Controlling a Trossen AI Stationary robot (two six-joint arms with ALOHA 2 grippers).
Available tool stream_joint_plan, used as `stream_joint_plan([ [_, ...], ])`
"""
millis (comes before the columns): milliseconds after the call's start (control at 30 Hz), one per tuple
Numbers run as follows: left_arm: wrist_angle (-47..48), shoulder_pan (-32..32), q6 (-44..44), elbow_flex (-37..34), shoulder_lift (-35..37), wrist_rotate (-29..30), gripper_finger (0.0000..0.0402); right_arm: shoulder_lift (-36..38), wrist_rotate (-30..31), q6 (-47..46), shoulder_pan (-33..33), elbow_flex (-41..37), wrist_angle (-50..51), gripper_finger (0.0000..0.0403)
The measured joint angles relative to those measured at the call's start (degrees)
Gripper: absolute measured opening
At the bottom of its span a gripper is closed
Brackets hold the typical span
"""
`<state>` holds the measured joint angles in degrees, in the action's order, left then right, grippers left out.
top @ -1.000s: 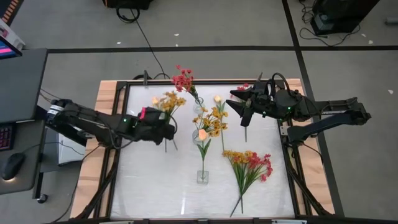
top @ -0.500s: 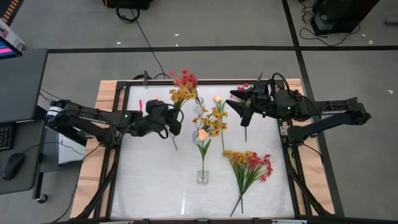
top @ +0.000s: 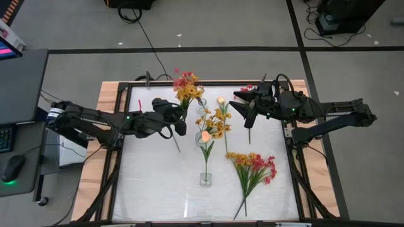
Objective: Sort flowers into vase by color
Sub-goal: Put the left yellow flowers into the middle transparent vase
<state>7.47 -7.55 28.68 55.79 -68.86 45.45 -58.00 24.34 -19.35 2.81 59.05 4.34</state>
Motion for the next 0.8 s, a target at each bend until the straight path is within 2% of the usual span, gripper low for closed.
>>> stream_joint_plan([
  [433, -9.1, 0.0, -1.7, 0.0, -0.7, 0.0, 0.0032, 0.0, 0.0, 0.0, 0.0, 0.0, 0.0, 0.0261],
  [667, -15.9, -0.1, -9.8, 0.0, -4.4, -0.1, 0.0032, 0.0, 0.0, 0.0, 0.0, 0.0, 0.0, 0.0261],
  [800, -18.1, -0.4, -10.5, 0.0, -6.5, -0.4, 0.0032, 0.0, 0.0, 0.0, 0.0, 0.0, 0.0, 0.0261],
])
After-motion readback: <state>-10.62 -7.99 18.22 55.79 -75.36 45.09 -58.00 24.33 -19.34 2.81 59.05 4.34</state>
